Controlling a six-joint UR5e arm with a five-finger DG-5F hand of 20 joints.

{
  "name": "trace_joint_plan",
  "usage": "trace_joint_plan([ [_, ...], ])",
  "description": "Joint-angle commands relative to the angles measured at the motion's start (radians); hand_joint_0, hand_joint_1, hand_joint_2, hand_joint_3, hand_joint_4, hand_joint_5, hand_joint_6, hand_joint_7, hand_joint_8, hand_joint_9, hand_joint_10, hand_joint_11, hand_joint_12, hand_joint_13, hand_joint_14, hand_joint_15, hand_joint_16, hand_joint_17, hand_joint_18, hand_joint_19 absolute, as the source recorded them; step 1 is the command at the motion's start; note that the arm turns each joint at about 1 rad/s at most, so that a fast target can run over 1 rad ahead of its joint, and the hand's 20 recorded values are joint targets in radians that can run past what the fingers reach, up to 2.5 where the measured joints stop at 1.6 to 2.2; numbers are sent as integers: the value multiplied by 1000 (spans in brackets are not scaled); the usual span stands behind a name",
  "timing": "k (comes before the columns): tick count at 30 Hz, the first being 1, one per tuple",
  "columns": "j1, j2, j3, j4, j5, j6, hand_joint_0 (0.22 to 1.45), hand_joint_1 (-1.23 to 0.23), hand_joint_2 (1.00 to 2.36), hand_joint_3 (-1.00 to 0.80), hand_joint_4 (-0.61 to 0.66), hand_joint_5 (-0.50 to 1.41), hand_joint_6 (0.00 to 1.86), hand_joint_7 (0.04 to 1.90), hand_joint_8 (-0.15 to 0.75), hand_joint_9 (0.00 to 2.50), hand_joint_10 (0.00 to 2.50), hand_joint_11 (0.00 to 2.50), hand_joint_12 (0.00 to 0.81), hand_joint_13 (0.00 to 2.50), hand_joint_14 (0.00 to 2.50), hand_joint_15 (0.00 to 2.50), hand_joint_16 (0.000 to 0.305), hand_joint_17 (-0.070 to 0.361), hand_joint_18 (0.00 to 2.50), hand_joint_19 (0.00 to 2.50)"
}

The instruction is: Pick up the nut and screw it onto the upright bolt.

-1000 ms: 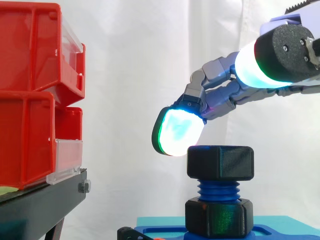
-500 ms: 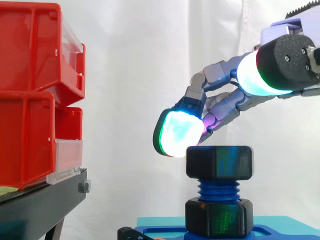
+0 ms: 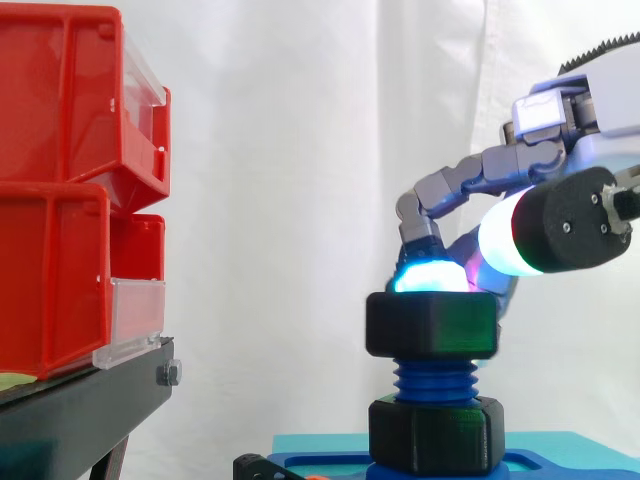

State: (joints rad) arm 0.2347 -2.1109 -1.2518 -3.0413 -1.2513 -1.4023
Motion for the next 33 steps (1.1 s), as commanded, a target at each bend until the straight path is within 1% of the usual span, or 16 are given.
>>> trace_joint_plan([
  [1, -9, 0, 0, -13, -7, -3, 541, -341, 1000, -500, 165, 10, 565, 1409, 291, 1184, 0, 0, 218, 922, 0, 0, 19, 44, 626, 26],
  [4, -14, 0, 0, -13, -14, -6, 542, -340, 1000, -500, 148, 15, 596, 1367, 296, 1246, 1, 0, 208, 959, 0, 0, 18, 41, 673, 43],
  [6, -15, 0, 0, -13, -17, -7, 543, -340, 1000, -500, 161, 17, 588, 1383, 299, 1260, 0, 0, 211, 968, 1, 0, 18, 41, 679, 46],
  [7, -15, 0, 0, -13, -19, -7, 540, -335, 1000, -500, 178, 21, 524, 1486, 295, 1255, 0, 0, 213, 966, 1, 0, 18, 41, 679, 53],
  [9, -17, 0, 0, -13, -20, -7, 531, -323, 1000, -500, 228, 0, 503, 1379, 288, 1187, 0, 0, 222, 929, 0, 0, 20, 44, 666, 50],
  [10, -18, 0, 0, -13, -22, -7, 524, -314, 1000, -500, 247, -19, 504, 1269, 285, 1138, 0, 0, 229, 898, 0, 0, 21, 47, 635, 55],
  [12, -20, 0, 5, -13, -28, -7, 516, -308, 1000, -500, 264, -42, 504, 1167, 283, 1082, 0, 0, 235, 868, 0, 0, 22, 50, 610, 51],
  [13, -20, 0, 6, -13, -30, -7, 508, -302, 1000, -500, 282, -65, 504, 1067, 281, 1031, 0, 0, 242, 838, 0, 0, 23, 52, 575, 38],
  [16, -23, 0, 19, -13, -36, -10, 499, -293, 1000, -500, 276, -93, 504, 953, 266, 971, 0, 0, 251, 808, 0, 0, 26, 58, 538, 44],
  [18, -26, 0, 38, -17, -34, -21, 494, -291, 1000, -500, 243, -110, 503, 873, 261, 937, 0, 0, 254, 767, 0, 0, 27, 60, 514, 38],
  [19, -26, 0, 38, -17, -34, -21, 491, -287, 1000, -500, 228, -117, 503, 843, 261, 911, 0, 0, 258, 755, 0, 0, 28, 62, 496, 37],
  [20, -28, 0, 72, -36, -34, -43, 490, -287, 1000, -500, 226, -119, 503, 833, 256, 893, 0, 0, 258, 752, 0, 0, 28, 62, 494, 36],
  [25, -28, 0, 103, -40, -31, -69, 483, -281, 1000, -500, 203, -138, 502, 748, 249, 832, 0, 0, 267, 701, 0, 0, 29, 66, 444, 25],
  [26, -23, 0, 103, -36, -28, -75, 483, -280, 1000, -500, 198, -139, 502, 742, 248, 820, 0, 0, 269, 701, 0, 0, 30, 67, 432, 21],
  [28, -20, 0, 103, -25, -25, -76, 480, -276, 1000, -500, 183, -146, 502, 715, 242, 791, 0, 0, 273, 674, 0, 0, 30, 67, 404, 12],
  [33, -5, -1, 101, 22, -3, -84, 477, -269, 1000, -500, 171, -153, 502, 685, 238, 739, 0, 0, 278, 641, 0, 0, 31, 69, 360, 0],
])
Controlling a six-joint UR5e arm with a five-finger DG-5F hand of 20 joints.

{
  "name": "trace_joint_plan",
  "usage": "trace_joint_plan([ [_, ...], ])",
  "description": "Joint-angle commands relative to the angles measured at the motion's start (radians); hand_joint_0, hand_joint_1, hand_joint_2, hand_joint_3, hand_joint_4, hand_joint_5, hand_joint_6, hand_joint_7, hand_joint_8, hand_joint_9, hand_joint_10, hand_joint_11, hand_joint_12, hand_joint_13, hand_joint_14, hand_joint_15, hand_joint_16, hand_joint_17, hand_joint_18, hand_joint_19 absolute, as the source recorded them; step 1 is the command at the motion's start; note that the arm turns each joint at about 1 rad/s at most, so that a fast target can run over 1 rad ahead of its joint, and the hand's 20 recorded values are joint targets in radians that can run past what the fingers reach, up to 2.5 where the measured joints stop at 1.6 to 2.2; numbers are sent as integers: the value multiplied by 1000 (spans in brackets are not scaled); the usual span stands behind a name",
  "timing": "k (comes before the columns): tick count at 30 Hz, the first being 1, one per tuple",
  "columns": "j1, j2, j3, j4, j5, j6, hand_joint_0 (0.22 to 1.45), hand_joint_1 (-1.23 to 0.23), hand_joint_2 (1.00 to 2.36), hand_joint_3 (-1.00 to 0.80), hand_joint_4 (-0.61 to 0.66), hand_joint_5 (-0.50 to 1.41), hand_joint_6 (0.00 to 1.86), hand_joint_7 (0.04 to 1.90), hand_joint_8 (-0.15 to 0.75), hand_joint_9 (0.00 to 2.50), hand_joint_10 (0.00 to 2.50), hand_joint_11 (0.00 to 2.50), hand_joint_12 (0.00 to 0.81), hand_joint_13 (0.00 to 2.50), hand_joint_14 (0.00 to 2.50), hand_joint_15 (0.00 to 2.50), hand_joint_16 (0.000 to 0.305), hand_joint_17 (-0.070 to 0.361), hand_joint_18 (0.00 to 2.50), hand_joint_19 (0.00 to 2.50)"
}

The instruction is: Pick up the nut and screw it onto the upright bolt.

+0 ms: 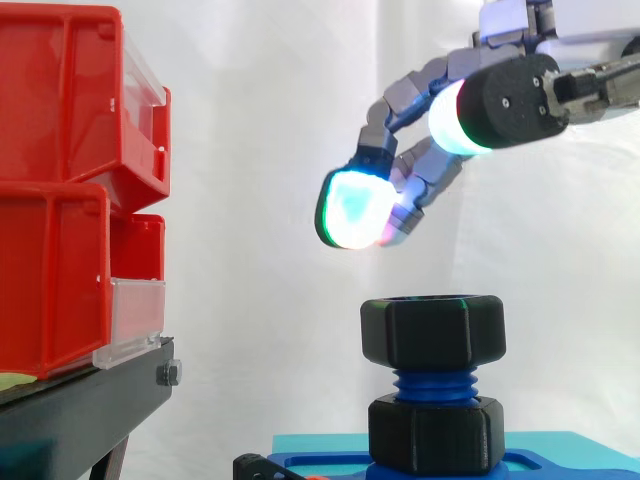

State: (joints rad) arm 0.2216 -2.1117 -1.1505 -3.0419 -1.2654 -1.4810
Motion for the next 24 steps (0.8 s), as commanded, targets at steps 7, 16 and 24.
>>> trace_joint_plan([
  [7, 36, -47, 0, 34, 38, 27, 474, -264, 1000, -500, 175, -155, 502, 686, 238, 721, 0, 0, 279, 619, 0, 0, 31, 70, 333, 0],
  [16, 56, -48, 0, 9, 46, 45, 473, -260, 1000, -500, 184, -145, 502, 715, 241, 714, 0, 0, 283, 615, 0, 0, 31, 70, 325, 0],
  [24, 59, -48, 0, -21, 40, 51, 474, -260, 1000, -500, 205, -132, 502, 759, 246, 720, 0, 0, 282, 618, 0, 0, 31, 70, 323, 0],
])
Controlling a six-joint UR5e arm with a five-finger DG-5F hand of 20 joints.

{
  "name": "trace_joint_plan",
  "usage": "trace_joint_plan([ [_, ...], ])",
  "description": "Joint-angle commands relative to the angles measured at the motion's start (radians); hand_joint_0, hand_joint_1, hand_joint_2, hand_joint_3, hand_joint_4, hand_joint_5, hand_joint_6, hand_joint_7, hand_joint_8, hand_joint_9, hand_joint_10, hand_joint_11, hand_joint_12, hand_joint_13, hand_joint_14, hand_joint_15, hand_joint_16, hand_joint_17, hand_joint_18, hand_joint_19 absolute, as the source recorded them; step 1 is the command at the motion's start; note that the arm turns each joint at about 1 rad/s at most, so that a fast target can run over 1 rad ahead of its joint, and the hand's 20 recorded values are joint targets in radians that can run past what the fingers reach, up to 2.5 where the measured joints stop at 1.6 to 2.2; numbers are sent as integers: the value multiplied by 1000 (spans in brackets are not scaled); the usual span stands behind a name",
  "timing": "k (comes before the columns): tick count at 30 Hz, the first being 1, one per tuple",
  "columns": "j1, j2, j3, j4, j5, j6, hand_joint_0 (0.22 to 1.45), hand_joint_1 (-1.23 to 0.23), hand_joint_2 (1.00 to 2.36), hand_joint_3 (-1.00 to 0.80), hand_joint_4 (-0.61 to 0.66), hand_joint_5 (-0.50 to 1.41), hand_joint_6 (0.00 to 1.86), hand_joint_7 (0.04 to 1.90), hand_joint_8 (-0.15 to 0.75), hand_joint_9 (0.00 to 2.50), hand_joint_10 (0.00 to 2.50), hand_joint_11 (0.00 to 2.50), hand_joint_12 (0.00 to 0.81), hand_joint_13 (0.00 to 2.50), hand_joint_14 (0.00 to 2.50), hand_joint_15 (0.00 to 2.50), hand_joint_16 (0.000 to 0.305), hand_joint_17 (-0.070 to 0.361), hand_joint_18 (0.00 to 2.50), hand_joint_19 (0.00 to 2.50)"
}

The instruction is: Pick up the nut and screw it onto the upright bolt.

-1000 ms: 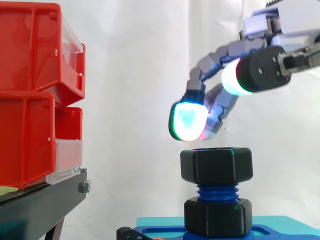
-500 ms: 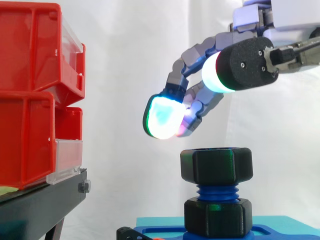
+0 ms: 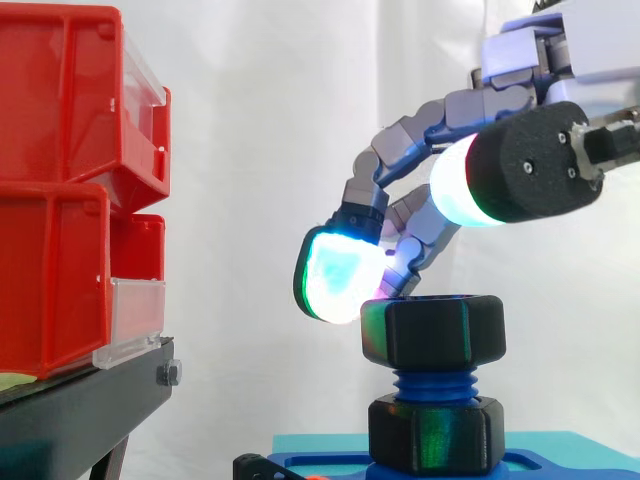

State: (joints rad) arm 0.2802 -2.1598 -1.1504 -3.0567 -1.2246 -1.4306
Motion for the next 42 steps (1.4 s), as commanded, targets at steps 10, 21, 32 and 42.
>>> trace_joint_plan([
  [10, 0, 0, 0, -22, -3, 1, 480, -266, 1000, -500, 239, -116, 503, 825, 253, 742, 0, 0, 278, 633, 0, 0, 31, 70, 338, 6],
  [21, -4, 1, 0, -39, -7, 1, 492, -273, 1000, -500, 305, -73, 504, 1044, 259, 802, 0, 0, 269, 683, 0, 0, 30, 68, 386, 18],
  [32, -12, 0, 0, -50, -10, 1, 505, -287, 1000, -500, 210, -35, 506, 1397, 270, 864, 0, 0, 260, 725, 0, 0, 28, 63, 439, 29],
  [42, -42, 1, 0, -91, -21, -2, 516, -302, 1000, -500, 138, -27, 640, 1260, 287, 1026, 0, 0, 236, 840, 0, 0, 25, 55, 570, 63],
])
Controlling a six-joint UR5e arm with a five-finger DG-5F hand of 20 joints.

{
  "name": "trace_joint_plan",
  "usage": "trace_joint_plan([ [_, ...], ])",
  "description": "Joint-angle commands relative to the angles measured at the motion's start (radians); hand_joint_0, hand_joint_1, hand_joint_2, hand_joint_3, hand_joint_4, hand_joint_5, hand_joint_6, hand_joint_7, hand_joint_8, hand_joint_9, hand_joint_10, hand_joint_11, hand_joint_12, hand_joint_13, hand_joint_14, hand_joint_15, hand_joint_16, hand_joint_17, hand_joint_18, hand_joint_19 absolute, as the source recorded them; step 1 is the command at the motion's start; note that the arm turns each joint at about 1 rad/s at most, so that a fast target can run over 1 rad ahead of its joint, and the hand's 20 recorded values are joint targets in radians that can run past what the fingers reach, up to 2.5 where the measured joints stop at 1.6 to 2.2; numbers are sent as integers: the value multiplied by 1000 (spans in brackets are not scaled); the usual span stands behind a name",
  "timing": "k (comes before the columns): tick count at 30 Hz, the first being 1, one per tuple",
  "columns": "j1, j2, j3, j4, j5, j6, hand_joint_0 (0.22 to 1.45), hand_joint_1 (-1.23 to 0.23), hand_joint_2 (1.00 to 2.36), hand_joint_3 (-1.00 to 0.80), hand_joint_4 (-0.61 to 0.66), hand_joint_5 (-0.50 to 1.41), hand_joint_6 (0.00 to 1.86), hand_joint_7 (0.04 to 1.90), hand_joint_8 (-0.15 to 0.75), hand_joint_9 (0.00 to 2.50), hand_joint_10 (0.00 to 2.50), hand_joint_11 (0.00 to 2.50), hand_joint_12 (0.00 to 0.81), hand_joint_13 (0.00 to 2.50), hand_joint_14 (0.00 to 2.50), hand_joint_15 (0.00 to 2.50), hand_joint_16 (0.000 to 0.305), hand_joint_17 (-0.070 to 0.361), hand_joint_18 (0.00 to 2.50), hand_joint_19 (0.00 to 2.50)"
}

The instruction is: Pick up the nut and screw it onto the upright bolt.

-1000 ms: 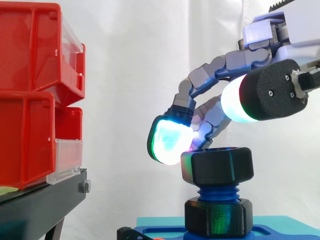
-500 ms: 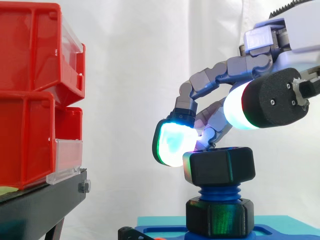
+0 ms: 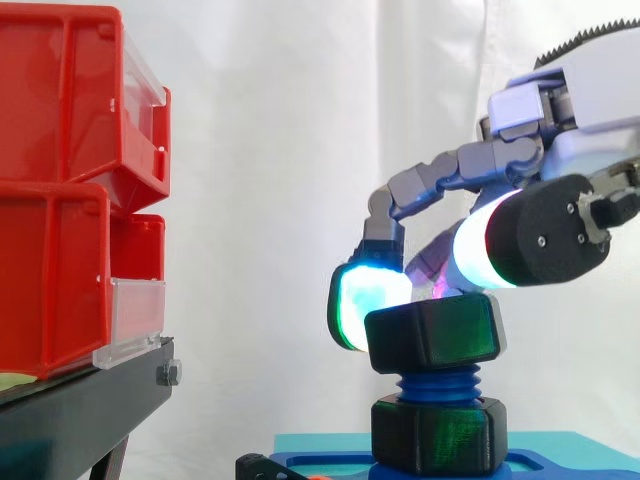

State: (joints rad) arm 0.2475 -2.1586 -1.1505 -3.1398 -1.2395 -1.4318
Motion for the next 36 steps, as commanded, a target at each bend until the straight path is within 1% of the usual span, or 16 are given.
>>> trace_joint_plan([
  [1, -14, 0, 0, -9, -12, -1, 518, -305, 1000, -500, 133, -25, 651, 1249, 290, 1075, 0, 0, 231, 862, 0, 0, 24, 54, 599, 79],
  [6, -28, 0, 2, -9, -38, -12, 527, -318, 1000, -500, 90, -11, 718, 1182, 296, 1245, 0, 0, 198, 1018, 1, 7, 20, 46, 783, 149],
  [8, -33, 0, 2, -9, -44, -16, 530, -322, 1000, -500, 71, 8, 716, 1213, 296, 1317, 0, 0, 186, 1094, 1, 29, 18, 41, 847, 193],
  [11, -40, 0, 20, -13, -60, -32, 530, -321, 1000, -500, 68, 15, 713, 1209, 293, 1375, 0, 5, 184, 1130, 0, 32, 18, 39, 903, 211],
  [14, -47, 2, 38, -29, -72, -47, 521, -308, 1000, -500, 167, 22, 527, 1452, 290, 1300, 0, 0, 198, 1065, 0, 23, 21, 47, 857, 201],
  [15, -48, 2, 46, -37, -75, -50, 515, -303, 1000, -500, 210, 14, 502, 1429, 292, 1264, 1, 0, 205, 1047, 0, 20, 22, 49, 830, 192],
  [16, -50, 0, 46, -39, -75, -50, 513, -299, 1000, -500, 228, 0, 504, 1332, 290, 1228, 0, 0, 208, 1025, 0, 17, 23, 51, 809, 198],
  [17, -50, 0, 51, -40, -75, -52, 512, -297, 1000, -500, 242, -4, 504, 1305, 292, 1225, 2, 0, 209, 1020, 0, 18, 23, 51, 803, 192],
  [19, -50, 0, 55, -40, -75, -52, 506, -291, 1000, -500, 300, -29, 505, 1156, 280, 1157, 0, 0, 217, 977, 0, 10, 25, 56, 745, 188],
  [23, -50, 0, 58, -32, -77, -59, 497, -284, 1000, -500, 310, -61, 504, 993, 275, 1081, 0, 0, 228, 920, 1, 0, 27, 60, 701, 175],
  [25, -50, 0, 58, -26, -77, -62, 494, -281, 1000, -500, 285, -70, 504, 911, 266, 1057, 0, 0, 227, 899, 0, 0, 27, 62, 678, 173],
  [28, -50, 0, 58, -22, -77, -64, 490, -278, 1000, -500, 261, -78, 503, 851, 262, 1033, 0, 0, 232, 866, 0, 0, 28, 63, 654, 166],
  [31, -44, 0, 58, -17, -72, -64, 489, -276, 1000, -500, 264, -82, 503, 827, 255, 1012, 0, 0, 232, 856, 0, 0, 28, 63, 631, 164],
  [33, -44, 0, 58, -17, -71, -64, 489, -275, 1000, -500, 258, -83, 503, 824, 253, 1002, 0, 0, 232, 847, 0, 0, 28, 64, 628, 157],
  [34, -39, 0, 58, -16, -71, -64, 488, -274, 1000, -500, 262, -84, 503, 820, 253, 1000, 0, 0, 232, 845, 0, 0, 28, 64, 621, 155],
  [36, -36, 0, 58, -8, -71, -64, 487, -273, 1000, -500, 258, -84, 503, 820, 253, 994, 0, 0, 234, 838, 0, 0, 29, 64, 619, 158],
])
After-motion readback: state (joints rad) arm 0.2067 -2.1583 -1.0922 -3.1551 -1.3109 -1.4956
